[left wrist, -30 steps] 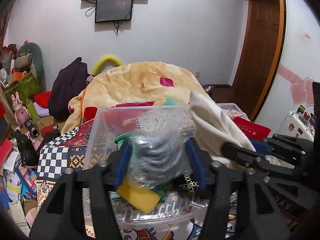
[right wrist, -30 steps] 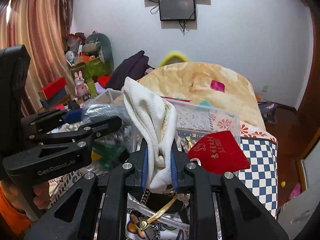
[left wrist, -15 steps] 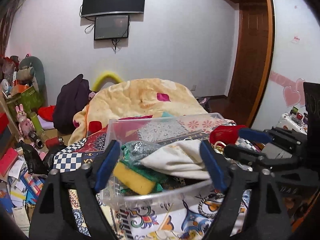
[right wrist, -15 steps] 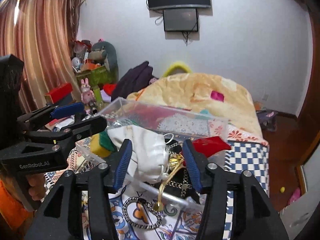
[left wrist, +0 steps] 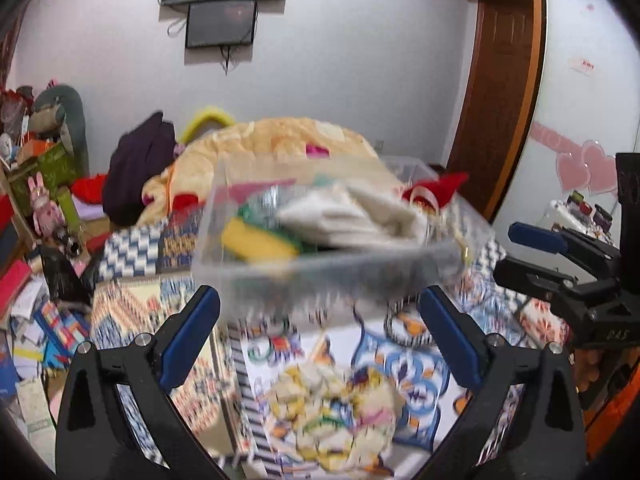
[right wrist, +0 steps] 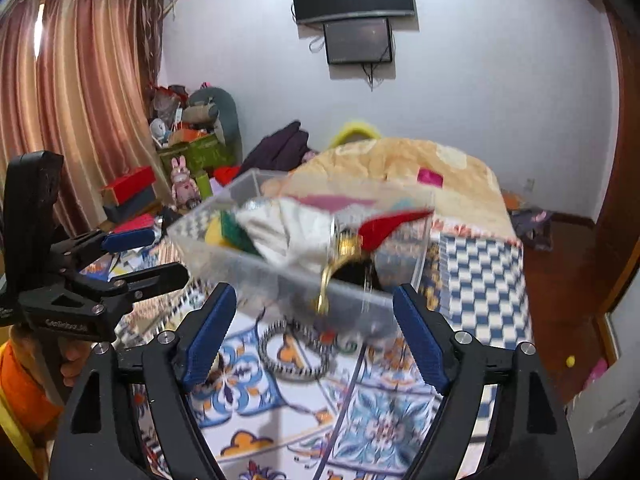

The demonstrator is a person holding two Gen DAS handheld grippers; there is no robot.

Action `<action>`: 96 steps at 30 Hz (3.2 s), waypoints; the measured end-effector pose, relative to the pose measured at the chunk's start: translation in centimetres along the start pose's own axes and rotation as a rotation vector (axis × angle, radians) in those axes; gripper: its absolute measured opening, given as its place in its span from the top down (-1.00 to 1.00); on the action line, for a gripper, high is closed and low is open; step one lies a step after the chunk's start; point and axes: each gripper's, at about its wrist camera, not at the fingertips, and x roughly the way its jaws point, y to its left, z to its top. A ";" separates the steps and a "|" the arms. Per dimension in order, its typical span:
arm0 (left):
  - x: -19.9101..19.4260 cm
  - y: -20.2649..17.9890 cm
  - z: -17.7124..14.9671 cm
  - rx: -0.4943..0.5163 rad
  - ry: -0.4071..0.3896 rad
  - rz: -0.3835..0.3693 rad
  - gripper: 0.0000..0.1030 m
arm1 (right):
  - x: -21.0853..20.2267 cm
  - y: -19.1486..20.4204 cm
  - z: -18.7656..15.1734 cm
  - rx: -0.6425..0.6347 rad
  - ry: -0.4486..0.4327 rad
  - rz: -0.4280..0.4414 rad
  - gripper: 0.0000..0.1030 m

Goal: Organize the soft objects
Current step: 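Drop the grey packet into the box with the left gripper while the right drops the cream bag in, then grasp the floral scrunchie with the left gripper while the right grasps the beaded bracelet, then drop the scrunchie into the box with the left gripper while the right drops the bracelet in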

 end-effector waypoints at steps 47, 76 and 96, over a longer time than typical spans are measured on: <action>-2.9 -2.5 -3.4 0.039 -0.046 -0.023 0.58 | -1.1 2.1 -2.0 -0.069 0.007 0.038 0.76; 5.3 -2.5 6.4 0.043 -0.090 0.049 0.58 | 4.3 -0.9 2.9 -0.040 0.002 -0.076 0.76; 4.3 -2.2 5.3 0.020 -0.093 0.059 -0.49 | 2.6 -1.2 2.4 -0.060 -0.017 -0.120 -0.05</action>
